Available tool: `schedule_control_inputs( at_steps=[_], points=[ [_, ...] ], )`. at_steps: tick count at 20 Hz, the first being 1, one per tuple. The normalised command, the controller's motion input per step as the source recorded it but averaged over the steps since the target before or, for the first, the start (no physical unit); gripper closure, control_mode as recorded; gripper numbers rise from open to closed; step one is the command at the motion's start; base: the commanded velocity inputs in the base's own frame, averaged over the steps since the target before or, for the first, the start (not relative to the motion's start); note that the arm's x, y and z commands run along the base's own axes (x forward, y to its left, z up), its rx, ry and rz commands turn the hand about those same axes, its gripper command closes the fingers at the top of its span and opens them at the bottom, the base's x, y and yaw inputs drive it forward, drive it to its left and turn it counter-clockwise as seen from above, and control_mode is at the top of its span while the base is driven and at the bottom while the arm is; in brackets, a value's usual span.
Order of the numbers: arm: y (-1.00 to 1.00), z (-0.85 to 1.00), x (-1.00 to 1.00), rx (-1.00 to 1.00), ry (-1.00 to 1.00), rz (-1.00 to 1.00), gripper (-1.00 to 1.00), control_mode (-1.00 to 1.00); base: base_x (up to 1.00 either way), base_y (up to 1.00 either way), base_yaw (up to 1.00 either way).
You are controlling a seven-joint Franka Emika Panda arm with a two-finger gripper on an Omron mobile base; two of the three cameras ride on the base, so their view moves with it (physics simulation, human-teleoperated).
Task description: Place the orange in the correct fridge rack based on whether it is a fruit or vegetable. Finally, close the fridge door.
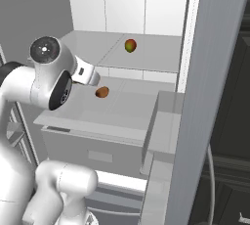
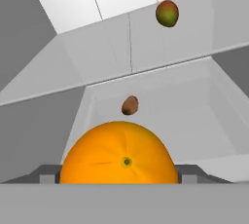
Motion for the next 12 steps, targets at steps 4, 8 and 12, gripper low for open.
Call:
schedule_control_inputs(
  at_steps=[4,8,12],
  points=[
    [0.0,0.36,0.26,0.0,0.0,0.0,1.0,-1.0,0.0,0.0,0.0],
    [0.0,0.45,0.33,0.0,0.0,0.0,1.0,-1.0,0.0,0.0,0.0],
    [0.0,0.07,0.65,-0.02,0.0,0.0,1.0,-1.0,0.0,0.0,0.0]
  ],
)
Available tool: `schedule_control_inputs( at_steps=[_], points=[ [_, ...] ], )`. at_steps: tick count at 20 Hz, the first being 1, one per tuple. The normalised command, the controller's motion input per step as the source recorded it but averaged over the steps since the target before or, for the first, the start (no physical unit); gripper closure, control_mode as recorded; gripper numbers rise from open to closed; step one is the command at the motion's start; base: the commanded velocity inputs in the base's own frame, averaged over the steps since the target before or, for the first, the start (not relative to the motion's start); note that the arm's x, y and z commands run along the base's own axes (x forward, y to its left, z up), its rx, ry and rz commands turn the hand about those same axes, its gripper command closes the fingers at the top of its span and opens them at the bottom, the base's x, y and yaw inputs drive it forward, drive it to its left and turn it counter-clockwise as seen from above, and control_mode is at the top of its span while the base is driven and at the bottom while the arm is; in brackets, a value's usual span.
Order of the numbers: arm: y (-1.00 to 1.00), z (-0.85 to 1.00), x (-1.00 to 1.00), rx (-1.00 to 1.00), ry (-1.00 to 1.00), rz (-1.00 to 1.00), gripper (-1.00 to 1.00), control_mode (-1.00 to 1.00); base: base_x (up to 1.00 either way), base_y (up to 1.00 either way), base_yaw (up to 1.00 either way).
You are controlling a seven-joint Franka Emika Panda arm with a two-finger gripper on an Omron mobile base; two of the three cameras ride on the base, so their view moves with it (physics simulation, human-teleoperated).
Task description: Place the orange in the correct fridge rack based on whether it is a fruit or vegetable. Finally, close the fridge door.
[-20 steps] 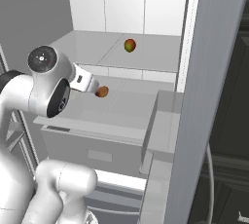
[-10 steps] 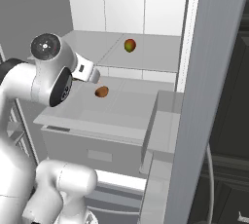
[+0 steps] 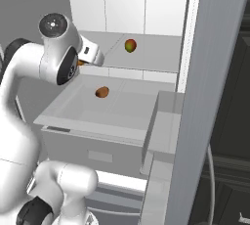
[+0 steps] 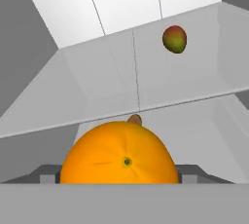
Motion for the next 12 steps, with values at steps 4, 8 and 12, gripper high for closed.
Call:
schedule_control_inputs(
  at_steps=[4,8,12],
  points=[
    [0.0,-0.21,0.84,-0.08,0.0,0.0,1.0,-1.0,0.0,0.0,0.0],
    [0.0,-0.11,0.83,-0.07,0.0,0.0,1.0,-1.0,0.0,0.0,0.0],
    [0.0,0.0,0.83,-0.01,0.02,0.0,1.0,-1.0,0.0,0.0,0.0]
  ],
)
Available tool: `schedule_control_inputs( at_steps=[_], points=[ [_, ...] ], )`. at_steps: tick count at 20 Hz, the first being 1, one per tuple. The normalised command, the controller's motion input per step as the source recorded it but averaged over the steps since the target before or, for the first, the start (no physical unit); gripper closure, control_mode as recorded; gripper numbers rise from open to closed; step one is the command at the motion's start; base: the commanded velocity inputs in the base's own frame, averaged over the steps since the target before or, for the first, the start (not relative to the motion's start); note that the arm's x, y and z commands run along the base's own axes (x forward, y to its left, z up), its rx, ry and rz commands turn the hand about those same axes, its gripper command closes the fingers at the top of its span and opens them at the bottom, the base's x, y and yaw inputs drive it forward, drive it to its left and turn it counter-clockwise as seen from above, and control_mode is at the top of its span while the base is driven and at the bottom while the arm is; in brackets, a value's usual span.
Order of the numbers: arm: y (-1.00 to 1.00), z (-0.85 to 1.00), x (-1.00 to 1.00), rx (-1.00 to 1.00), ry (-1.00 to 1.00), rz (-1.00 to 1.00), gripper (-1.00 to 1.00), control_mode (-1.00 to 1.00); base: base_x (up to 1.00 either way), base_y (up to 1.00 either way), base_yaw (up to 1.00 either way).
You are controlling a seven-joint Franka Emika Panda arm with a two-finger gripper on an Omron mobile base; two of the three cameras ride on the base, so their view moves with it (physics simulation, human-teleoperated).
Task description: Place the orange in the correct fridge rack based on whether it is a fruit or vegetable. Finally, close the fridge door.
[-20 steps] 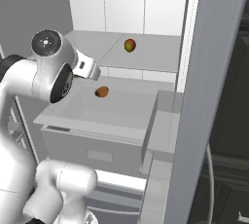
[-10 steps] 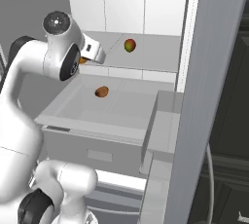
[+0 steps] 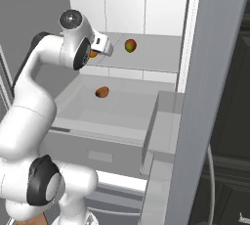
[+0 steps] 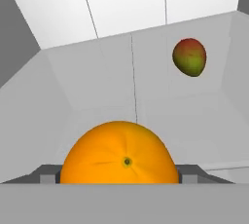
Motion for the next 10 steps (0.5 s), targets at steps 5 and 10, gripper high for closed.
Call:
schedule_control_inputs(
  at_steps=[5,10],
  points=[
    [0.0,-0.18,0.85,-0.07,0.03,0.0,1.0,-1.0,0.0,0.0,0.0],
    [0.04,-0.34,0.97,-0.09,0.03,0.0,1.0,-1.0,0.0,0.0,0.0]
  ],
)
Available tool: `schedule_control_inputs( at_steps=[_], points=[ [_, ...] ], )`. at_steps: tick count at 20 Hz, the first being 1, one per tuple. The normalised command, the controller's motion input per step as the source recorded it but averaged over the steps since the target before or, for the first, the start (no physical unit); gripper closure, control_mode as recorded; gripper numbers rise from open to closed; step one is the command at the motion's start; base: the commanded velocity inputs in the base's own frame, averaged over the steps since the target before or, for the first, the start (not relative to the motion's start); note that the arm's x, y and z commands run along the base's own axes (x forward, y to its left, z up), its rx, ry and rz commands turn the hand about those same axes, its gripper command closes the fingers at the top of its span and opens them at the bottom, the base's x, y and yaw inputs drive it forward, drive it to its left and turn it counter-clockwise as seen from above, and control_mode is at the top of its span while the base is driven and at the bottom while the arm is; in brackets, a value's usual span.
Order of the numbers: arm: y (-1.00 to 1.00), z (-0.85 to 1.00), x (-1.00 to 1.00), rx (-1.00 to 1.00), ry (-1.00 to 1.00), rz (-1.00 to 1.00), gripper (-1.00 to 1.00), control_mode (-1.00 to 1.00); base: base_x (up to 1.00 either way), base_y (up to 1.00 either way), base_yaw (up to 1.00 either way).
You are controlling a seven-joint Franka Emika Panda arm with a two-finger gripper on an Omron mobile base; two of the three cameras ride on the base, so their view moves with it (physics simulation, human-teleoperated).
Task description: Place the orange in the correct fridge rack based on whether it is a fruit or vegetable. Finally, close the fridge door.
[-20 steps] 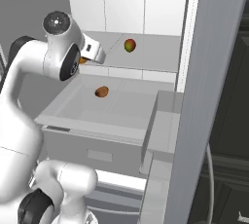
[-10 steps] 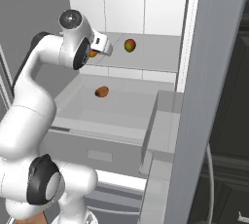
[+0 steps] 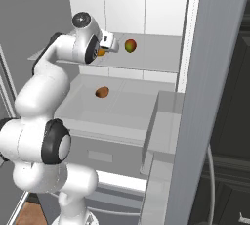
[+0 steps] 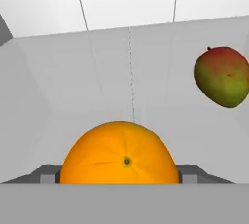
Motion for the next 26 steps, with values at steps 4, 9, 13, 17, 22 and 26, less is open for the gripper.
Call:
schedule_control_inputs(
  at_steps=[4,9,13,17,22,26],
  points=[
    [0.05,-0.27,1.0,-0.05,0.01,0.0,-1.0,-1.0,0.0,0.0,0.0],
    [0.0,-0.01,0.39,0.01,0.0,0.0,-1.0,-1.0,0.0,0.0,0.0],
    [0.0,0.11,-0.06,0.0,0.0,0.0,-1.0,-1.0,0.0,0.0,0.0],
    [0.0,0.3,-0.46,0.0,0.0,0.0,-1.0,-1.0,0.0,0.0,0.0],
    [0.0,0.31,-0.83,0.0,0.0,0.0,-1.0,-1.0,0.0,0.0,0.0],
    [0.01,0.04,-1.0,0.0,0.0,0.0,-1.0,-1.0,0.0,0.0,0.0]
  ],
)
